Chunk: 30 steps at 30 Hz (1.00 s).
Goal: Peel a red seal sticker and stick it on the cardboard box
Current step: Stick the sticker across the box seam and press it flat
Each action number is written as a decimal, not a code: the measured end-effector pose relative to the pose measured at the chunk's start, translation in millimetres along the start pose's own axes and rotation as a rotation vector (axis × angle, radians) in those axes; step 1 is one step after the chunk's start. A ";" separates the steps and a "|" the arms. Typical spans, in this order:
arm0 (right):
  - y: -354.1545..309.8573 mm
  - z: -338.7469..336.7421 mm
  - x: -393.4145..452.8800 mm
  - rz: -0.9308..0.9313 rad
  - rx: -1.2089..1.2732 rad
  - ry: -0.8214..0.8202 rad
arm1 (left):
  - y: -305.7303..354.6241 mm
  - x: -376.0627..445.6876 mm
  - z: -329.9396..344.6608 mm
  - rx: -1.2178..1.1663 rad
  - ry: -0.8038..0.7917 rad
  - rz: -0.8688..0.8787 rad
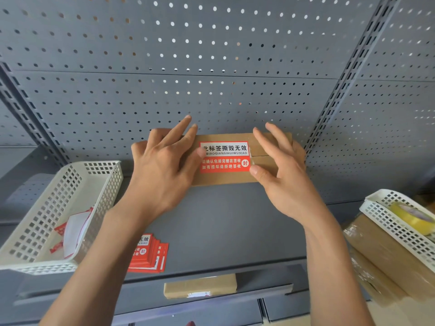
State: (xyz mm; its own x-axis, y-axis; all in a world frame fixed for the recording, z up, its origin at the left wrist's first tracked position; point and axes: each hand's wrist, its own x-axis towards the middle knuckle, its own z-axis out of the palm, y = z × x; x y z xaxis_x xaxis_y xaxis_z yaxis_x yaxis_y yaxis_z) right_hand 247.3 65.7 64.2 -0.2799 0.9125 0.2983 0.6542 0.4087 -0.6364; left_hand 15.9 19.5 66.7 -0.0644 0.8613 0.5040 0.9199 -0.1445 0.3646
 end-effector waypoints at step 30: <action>4.8 3.0 -32.9 -0.029 -0.025 -0.071 | -3.9 -32.0 0.5 0.093 -0.147 0.110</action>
State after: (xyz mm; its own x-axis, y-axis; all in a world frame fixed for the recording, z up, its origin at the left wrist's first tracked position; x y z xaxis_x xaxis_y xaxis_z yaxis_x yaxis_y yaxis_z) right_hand 257.5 37.7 49.1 -0.3475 0.8997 0.2641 0.6621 0.4349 -0.6103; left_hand 14.5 -7.3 48.8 0.0894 0.9057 0.4144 0.9504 -0.2020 0.2365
